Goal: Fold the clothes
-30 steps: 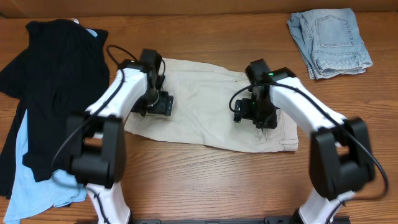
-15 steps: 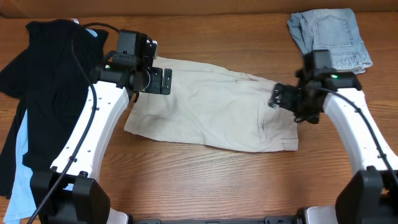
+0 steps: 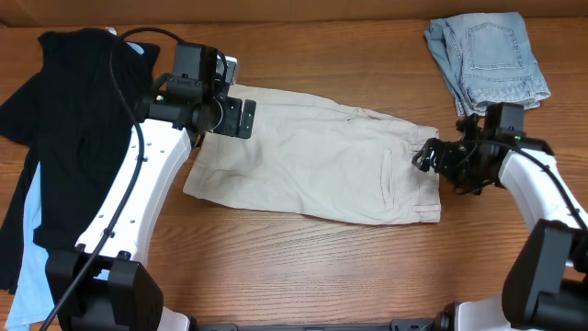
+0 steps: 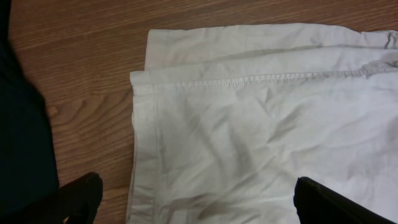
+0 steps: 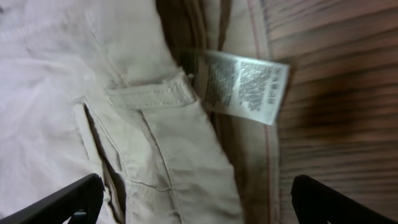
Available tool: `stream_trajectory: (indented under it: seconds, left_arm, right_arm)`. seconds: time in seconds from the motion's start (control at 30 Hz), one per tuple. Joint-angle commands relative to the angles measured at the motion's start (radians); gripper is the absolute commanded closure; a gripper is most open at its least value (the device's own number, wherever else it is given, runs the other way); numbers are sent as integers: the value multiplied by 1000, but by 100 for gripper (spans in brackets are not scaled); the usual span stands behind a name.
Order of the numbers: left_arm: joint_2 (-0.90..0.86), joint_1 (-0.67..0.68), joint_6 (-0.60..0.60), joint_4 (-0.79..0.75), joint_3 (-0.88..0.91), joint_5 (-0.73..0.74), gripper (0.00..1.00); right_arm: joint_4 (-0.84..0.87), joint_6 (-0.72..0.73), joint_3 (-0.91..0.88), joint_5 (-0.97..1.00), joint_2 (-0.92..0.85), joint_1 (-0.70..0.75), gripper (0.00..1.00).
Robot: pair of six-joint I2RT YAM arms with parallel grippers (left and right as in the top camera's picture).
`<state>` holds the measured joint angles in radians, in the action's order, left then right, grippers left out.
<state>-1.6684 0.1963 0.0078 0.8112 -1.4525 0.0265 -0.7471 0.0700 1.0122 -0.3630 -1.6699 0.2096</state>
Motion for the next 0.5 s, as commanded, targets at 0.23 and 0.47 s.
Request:
stream_trajectory:
  seconds: [0.23,0.47]
  left_arm:
    - [-7,-2,23,2,-3,14,0]
    - [-7,-1,27,3,-3,18,0]
  right_arm:
    - [89,33,-45,-58,-135,2,0]
    - [141,121,-45,-118,-164,-24,8]
